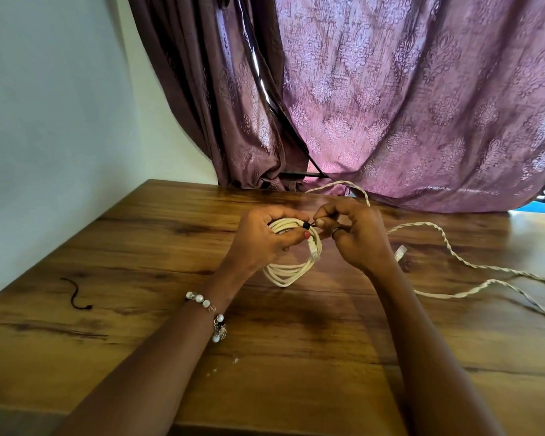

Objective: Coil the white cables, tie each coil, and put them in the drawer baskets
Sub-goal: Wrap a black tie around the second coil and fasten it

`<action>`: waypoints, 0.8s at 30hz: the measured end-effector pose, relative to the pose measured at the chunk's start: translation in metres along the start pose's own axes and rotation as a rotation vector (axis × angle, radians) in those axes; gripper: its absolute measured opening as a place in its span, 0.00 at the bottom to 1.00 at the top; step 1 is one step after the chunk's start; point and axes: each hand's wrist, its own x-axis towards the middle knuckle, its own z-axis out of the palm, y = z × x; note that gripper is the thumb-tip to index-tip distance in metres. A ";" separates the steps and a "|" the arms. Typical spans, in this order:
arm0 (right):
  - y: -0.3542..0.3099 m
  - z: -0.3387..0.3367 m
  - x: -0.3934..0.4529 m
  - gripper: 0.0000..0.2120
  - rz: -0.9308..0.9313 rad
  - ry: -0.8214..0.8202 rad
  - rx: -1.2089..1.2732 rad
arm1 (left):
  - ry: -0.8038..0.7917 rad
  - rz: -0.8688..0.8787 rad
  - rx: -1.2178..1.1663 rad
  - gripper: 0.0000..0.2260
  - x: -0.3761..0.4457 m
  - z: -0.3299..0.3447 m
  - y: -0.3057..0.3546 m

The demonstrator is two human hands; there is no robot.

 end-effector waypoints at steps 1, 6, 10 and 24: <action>-0.002 0.001 0.000 0.03 0.007 0.008 0.009 | -0.003 0.020 0.015 0.10 0.000 0.001 0.000; -0.008 0.005 0.002 0.06 0.019 -0.019 -0.037 | 0.052 0.018 0.000 0.10 0.001 0.001 -0.006; -0.004 0.000 0.001 0.07 0.076 -0.030 -0.001 | 0.063 -0.003 -0.032 0.09 0.002 0.000 -0.006; -0.007 0.000 0.001 0.09 -0.172 0.043 -0.167 | 0.070 -0.020 -0.060 0.09 0.004 0.002 -0.007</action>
